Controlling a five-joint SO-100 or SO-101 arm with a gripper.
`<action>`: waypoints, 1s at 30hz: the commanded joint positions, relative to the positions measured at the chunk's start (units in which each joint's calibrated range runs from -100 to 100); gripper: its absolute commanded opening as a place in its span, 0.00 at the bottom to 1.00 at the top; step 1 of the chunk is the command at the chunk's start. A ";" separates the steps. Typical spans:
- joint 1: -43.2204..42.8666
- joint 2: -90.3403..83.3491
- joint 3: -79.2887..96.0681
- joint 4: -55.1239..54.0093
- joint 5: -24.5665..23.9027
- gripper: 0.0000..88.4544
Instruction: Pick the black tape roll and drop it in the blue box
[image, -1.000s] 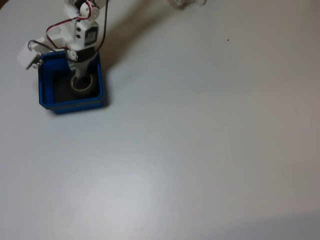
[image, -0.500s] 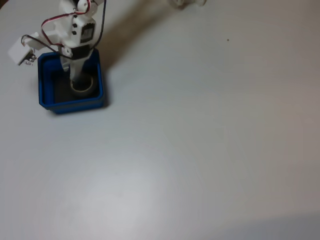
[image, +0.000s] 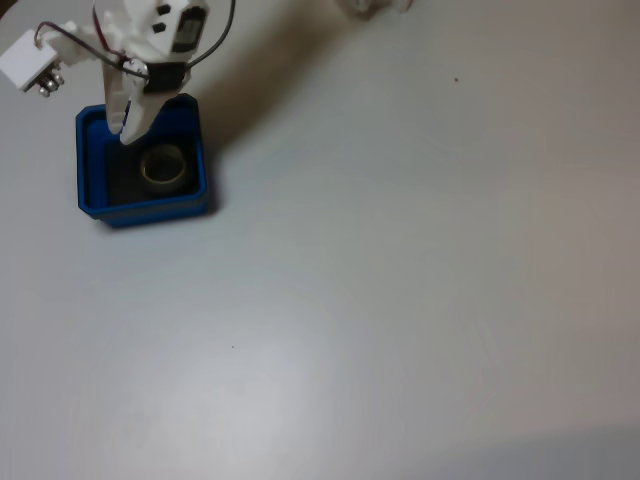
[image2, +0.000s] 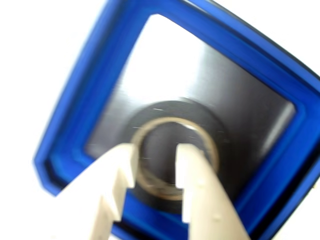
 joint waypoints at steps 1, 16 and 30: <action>-5.29 -7.93 -3.55 -0.62 0.47 0.02; -25.42 -10.94 -3.37 -0.62 0.47 0.02; -42.13 -10.61 -3.19 0.04 0.21 0.02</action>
